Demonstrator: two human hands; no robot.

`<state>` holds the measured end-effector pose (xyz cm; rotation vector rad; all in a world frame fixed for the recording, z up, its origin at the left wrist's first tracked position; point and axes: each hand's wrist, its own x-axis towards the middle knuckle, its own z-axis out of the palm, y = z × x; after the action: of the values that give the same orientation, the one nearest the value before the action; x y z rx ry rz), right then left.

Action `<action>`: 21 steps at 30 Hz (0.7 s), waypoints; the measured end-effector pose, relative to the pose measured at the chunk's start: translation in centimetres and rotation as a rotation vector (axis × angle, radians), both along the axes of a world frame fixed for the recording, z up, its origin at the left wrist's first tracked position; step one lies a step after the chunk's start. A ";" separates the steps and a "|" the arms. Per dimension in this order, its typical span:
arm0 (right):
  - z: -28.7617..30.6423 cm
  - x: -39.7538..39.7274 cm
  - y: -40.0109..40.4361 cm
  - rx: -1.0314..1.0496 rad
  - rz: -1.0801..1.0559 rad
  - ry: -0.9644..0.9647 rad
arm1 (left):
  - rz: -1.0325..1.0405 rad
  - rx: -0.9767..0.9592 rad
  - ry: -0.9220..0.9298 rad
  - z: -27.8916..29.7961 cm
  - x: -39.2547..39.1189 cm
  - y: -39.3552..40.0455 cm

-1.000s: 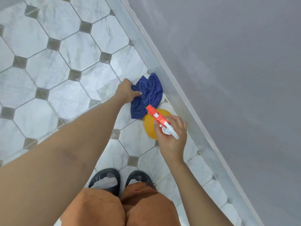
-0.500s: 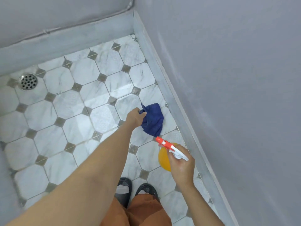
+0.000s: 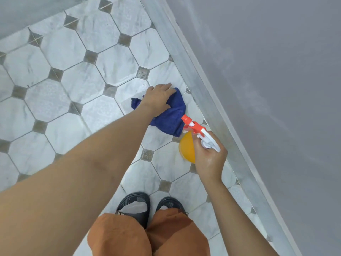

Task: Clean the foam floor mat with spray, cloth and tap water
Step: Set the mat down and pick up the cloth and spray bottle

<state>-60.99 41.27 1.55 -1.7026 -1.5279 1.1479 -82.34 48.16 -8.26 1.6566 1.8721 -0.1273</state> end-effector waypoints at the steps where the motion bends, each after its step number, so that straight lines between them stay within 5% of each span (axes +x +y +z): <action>1: -0.1 -0.1 0.3 -0.001 -0.012 0.016 | -0.093 0.004 0.034 -0.2 0.3 0.4; 4: -0.4 -0.2 0.5 0.003 0.017 0.021 | -0.328 0.027 0.202 -1.1 1.7 0.8; 8: 0.4 -0.6 0.3 -0.054 0.069 0.003 | -0.352 -0.046 0.372 1.3 1.0 0.1; 11: 2.8 -1.0 0.1 -0.094 0.070 -0.059 | -0.266 0.039 0.227 5.3 -0.9 -2.0; 15: 10.7 -2.2 -0.4 -0.174 0.068 -0.082 | 0.118 -0.045 -0.245 14.5 -2.7 -4.3; 21: 28.3 -5.7 1.3 -0.192 0.162 -0.048 | 0.510 0.043 -0.329 34.0 -7.3 -4.9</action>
<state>-66.71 42.60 29.89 -1.7672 -1.6556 1.3847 -89.68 43.28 25.72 1.0955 1.9742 0.3757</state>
